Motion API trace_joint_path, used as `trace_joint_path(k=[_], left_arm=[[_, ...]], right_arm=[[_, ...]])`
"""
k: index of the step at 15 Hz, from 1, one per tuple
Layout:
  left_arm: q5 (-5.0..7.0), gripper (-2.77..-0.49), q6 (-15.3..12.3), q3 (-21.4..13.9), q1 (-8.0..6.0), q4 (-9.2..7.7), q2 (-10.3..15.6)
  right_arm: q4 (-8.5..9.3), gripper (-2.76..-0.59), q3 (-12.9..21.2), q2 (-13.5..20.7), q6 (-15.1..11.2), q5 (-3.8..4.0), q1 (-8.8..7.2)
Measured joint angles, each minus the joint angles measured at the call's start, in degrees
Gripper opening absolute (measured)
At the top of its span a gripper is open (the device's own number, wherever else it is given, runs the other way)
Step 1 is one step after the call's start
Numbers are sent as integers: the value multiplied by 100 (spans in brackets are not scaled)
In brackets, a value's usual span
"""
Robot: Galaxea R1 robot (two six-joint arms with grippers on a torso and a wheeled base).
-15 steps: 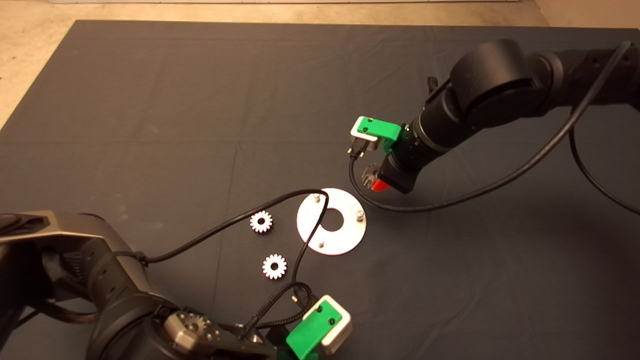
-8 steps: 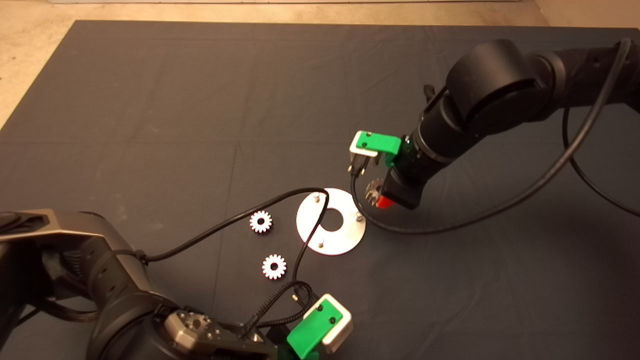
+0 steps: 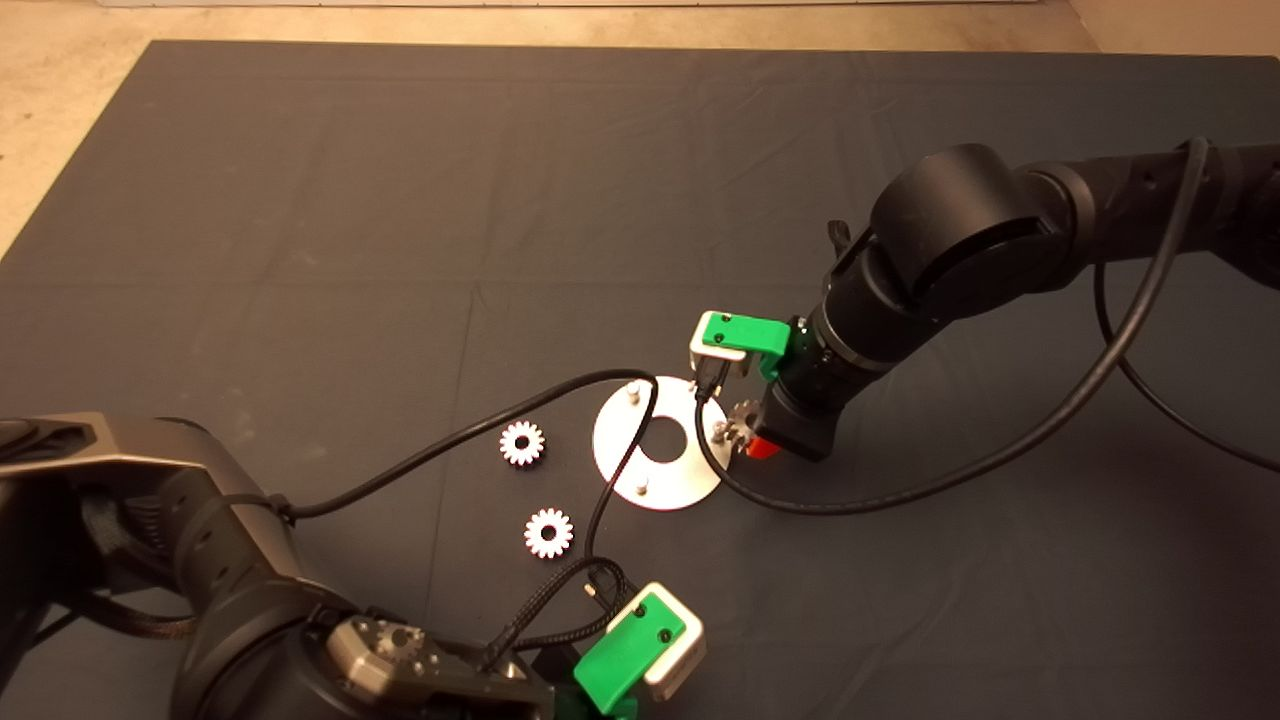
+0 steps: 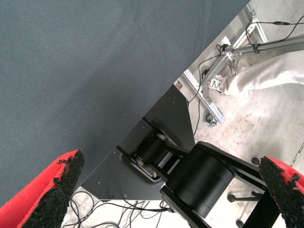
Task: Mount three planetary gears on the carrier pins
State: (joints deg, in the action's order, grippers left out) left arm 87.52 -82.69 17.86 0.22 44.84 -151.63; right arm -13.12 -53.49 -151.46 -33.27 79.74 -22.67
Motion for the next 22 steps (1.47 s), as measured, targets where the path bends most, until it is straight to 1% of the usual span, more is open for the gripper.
trace_joint_path(k=[2,5,7,8,10,11,12,13,14,15,17,18,22], left_arm=[[-1,-61,0,0,-40,0,0],[0,-61,0,0,-44,0,0],[0,-61,0,0,-44,0,-13],[0,-61,0,0,-43,-2,-13],[0,-61,0,0,-43,0,-11],[2,-61,0,0,-44,0,-11],[0,-61,0,0,-43,0,-11],[0,-61,0,0,-44,-1,-13],[0,-61,0,0,-44,0,-11],[0,-61,0,0,-43,0,-11],[0,-61,0,0,-43,-2,-11],[0,-61,0,0,-44,0,-11],[0,-61,0,0,-44,0,-11]], right_arm=[[0,-246,-50,-83,0,-2,-1],[0,-246,-177,-262,0,-26,-1],[-2,-247,-310,-323,2,-20,-1],[-2,-247,-321,-332,2,-2,-1],[-2,-247,-323,-334,4,0,2],[-2,-247,-336,-332,5,6,30],[-2,-247,-347,-332,6,16,94],[-2,-247,-351,-334,9,41,146],[-2,-247,-361,-334,22,90,193],[-2,-246,-382,-334,22,109,219],[-11,-247,-561,-332,28,135,305],[-9,-247,-577,-332,37,146,319],[-38,-247,-603,-384,41,144,316]])
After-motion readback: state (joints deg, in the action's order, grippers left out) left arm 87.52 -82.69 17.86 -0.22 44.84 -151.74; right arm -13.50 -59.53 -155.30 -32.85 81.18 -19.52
